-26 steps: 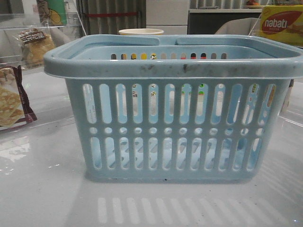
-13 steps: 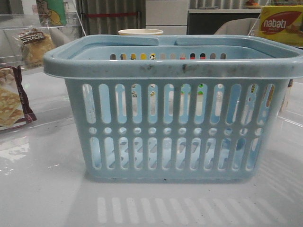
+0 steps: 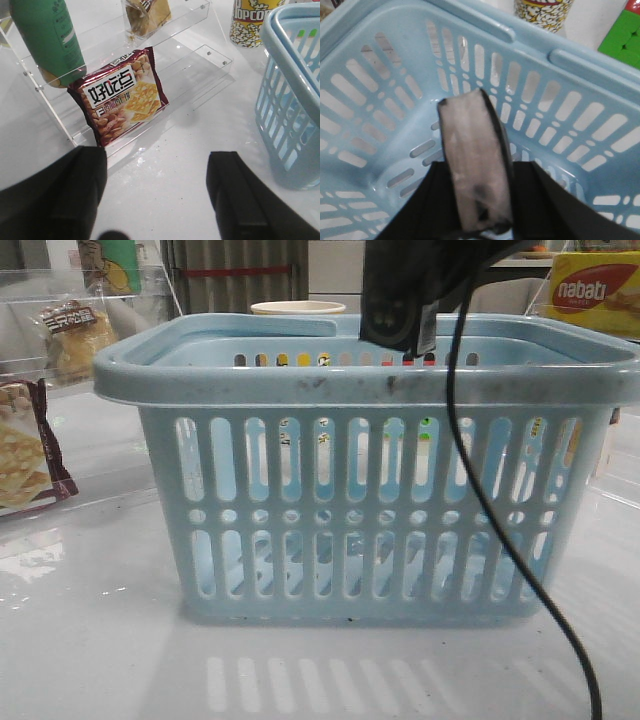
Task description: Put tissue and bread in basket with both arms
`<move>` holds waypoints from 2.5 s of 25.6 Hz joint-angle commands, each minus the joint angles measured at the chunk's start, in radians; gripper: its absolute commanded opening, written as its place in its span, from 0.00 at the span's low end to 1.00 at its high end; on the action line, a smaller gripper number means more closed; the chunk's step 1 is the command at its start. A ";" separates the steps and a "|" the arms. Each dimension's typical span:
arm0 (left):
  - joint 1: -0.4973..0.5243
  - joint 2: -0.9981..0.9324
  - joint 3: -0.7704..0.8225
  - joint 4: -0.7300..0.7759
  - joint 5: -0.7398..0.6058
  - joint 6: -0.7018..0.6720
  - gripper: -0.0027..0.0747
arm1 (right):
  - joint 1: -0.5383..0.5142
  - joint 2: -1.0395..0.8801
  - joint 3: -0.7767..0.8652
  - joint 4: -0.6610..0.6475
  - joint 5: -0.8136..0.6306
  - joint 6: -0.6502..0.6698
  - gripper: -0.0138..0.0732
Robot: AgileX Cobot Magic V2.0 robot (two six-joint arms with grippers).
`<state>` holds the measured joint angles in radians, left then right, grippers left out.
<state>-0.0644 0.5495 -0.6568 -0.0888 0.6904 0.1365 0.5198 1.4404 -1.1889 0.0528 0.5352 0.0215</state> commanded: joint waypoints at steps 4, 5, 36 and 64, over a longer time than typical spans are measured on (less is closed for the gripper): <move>0.002 0.008 -0.029 -0.024 -0.084 -0.001 0.66 | 0.000 -0.024 -0.028 -0.036 -0.099 -0.004 0.86; 0.002 0.009 -0.029 -0.034 -0.087 -0.001 0.66 | 0.000 -0.042 -0.028 -0.040 -0.093 -0.004 0.83; 0.000 0.698 -0.405 -0.105 -0.291 0.076 0.86 | 0.000 -0.564 0.259 -0.053 -0.067 -0.004 0.79; -0.001 1.351 -0.933 -0.053 -0.490 0.076 0.46 | 0.000 -0.561 0.259 -0.053 -0.066 -0.004 0.79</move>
<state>-0.0644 1.9637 -1.5497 -0.1407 0.2837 0.2125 0.5210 0.8859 -0.9022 0.0102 0.5418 0.0215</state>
